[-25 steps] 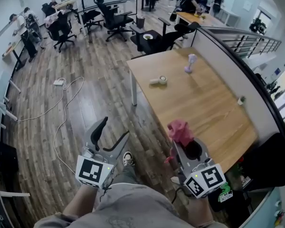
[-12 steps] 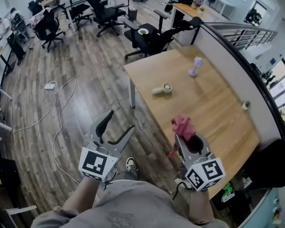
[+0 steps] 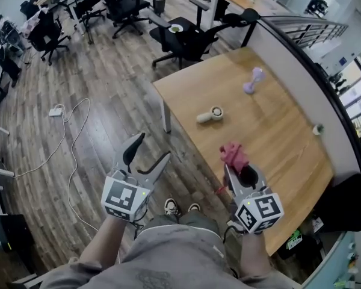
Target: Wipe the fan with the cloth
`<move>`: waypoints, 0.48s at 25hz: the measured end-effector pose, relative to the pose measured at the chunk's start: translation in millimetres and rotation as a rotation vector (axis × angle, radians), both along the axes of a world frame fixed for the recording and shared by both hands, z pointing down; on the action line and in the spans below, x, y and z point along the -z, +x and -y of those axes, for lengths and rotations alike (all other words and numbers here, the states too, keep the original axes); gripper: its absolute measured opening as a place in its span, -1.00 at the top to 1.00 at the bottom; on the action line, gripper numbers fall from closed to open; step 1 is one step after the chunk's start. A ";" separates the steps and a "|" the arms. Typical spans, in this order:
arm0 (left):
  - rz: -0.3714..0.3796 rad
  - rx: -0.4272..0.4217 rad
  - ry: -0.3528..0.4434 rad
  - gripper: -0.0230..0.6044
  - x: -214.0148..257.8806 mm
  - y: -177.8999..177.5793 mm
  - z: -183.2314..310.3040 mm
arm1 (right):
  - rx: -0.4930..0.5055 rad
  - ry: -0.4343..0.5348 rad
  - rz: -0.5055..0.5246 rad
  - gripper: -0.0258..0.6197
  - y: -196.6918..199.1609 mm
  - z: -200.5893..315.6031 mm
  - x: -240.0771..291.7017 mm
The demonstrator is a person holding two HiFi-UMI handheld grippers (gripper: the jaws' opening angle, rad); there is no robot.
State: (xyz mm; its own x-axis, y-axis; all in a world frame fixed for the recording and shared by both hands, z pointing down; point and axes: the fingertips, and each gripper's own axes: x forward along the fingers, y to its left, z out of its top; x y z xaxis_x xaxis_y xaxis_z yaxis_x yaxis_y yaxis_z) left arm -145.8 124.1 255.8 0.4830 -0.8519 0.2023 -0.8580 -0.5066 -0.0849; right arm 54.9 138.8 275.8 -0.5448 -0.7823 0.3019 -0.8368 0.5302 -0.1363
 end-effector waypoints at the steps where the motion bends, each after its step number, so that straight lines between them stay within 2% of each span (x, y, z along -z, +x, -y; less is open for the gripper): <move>1: 0.000 -0.002 -0.007 -0.09 -3.3 -1.4 8.1 | -0.006 0.003 -0.008 0.53 1.5 5.0 -2.3; 12: 0.025 -0.063 -0.103 -0.09 -58.3 25.8 101.1 | -0.117 -0.048 -0.010 0.53 41.8 81.4 -48.1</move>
State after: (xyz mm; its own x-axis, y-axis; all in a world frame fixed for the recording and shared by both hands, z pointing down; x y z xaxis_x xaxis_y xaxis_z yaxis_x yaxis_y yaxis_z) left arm -120.0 23.0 314.1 0.5287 -0.7941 0.3000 -0.8223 -0.5667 -0.0508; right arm 96.6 57.5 323.9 -0.4470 -0.8251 0.3457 -0.8943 0.4216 -0.1500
